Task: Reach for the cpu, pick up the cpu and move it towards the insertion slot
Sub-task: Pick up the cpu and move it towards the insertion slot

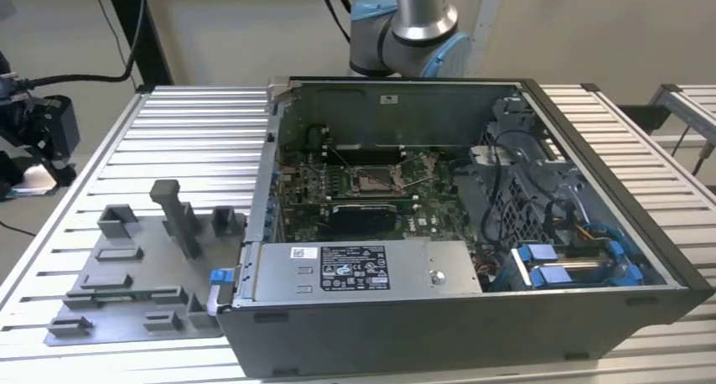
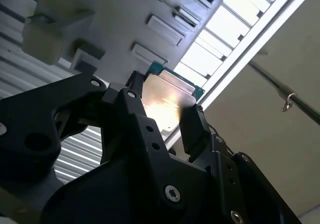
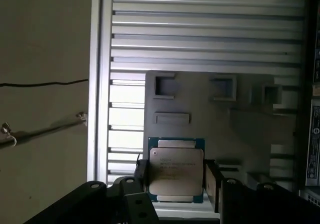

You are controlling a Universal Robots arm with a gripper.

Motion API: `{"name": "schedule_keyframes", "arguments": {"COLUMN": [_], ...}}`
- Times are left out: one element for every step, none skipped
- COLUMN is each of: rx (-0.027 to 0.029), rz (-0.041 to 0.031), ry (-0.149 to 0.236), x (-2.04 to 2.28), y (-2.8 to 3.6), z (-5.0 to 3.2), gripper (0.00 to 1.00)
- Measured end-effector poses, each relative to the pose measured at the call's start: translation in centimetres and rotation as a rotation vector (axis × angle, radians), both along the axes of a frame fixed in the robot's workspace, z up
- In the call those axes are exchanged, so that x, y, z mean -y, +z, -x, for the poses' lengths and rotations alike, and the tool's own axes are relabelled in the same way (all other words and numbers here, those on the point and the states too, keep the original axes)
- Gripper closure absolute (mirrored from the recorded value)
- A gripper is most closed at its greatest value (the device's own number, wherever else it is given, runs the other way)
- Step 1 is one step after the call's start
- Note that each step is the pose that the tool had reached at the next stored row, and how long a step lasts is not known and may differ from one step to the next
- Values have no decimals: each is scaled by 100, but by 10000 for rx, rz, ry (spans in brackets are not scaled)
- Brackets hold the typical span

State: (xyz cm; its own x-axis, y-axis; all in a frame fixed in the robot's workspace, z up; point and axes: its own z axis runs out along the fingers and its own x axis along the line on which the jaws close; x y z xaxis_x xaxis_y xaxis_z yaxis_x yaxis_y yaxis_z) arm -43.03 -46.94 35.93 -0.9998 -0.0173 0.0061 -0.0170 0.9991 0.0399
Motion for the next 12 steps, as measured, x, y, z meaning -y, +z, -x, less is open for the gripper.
{"name": "schedule_keyframes", "arguments": {"rx": [-1, 0, 1, 0, -1, 0, 1, 1, 0, -1, 0, 2], "rz": [1, 0, 0, 0, 1, 0, 0, 0, 0, 1, 0, 3], "ry": [0, 0, 0, 0, 0, 0, 0, 0, 2, 3, 5, 7], "x": [0, 0, 0, 0, 0, 0, 0, 0, 0, 0, 0, 0], "y": [34, 71, 99, 129, 152, 178, 203, 230, 255, 278, 292, 293], "z": [0, 0, 0, 0, 0, 0, 0, 0, 0, 1, 1, 2], "gripper": [100, 100, 100, 100, 100, 100, 100, 100, 100, 100, 100, 100]}}
